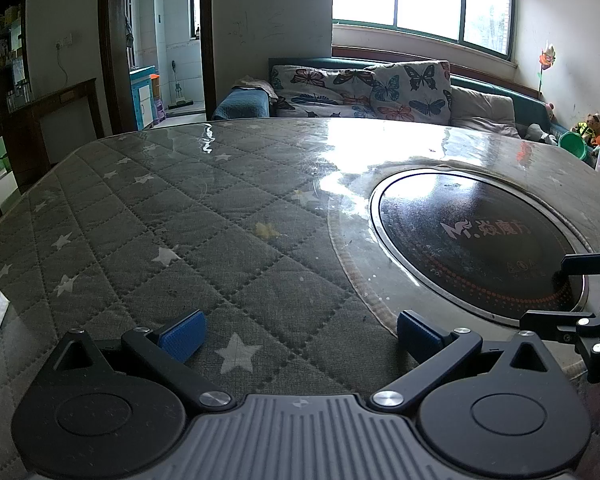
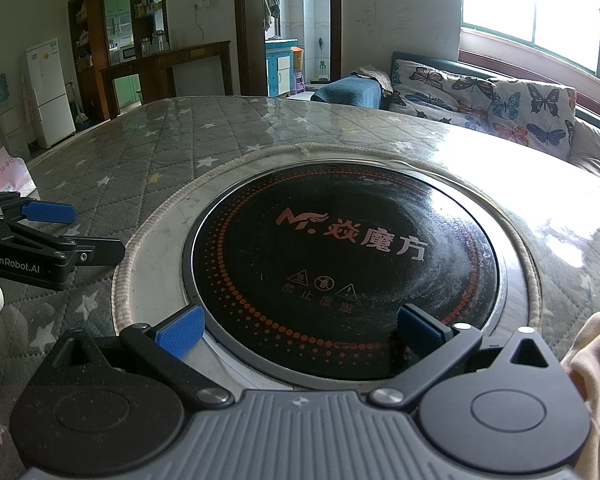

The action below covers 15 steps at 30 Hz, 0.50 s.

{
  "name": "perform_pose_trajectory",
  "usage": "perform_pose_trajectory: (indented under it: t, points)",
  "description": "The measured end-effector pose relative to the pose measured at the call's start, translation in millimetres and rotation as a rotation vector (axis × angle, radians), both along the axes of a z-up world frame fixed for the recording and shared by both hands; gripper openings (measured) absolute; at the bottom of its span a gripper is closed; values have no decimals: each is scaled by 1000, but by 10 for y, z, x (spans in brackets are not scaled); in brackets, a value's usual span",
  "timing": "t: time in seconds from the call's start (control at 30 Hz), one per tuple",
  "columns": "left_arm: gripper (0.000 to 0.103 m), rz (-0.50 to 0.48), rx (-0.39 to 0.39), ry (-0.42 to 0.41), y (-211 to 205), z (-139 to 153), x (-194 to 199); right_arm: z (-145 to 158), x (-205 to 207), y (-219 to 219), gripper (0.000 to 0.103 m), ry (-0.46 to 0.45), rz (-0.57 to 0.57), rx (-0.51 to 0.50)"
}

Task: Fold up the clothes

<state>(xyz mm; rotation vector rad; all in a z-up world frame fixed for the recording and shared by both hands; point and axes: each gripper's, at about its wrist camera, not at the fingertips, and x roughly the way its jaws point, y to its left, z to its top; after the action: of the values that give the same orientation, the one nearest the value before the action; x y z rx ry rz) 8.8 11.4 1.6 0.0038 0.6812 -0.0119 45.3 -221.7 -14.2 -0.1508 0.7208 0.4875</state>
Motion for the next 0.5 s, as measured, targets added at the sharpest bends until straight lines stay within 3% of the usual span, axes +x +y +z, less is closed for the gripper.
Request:
perform_pose_trajectory:
  t: [0.5]
  points:
    - [103, 0, -1, 0, 3, 8, 1, 3, 3, 0, 103, 0, -2, -4]
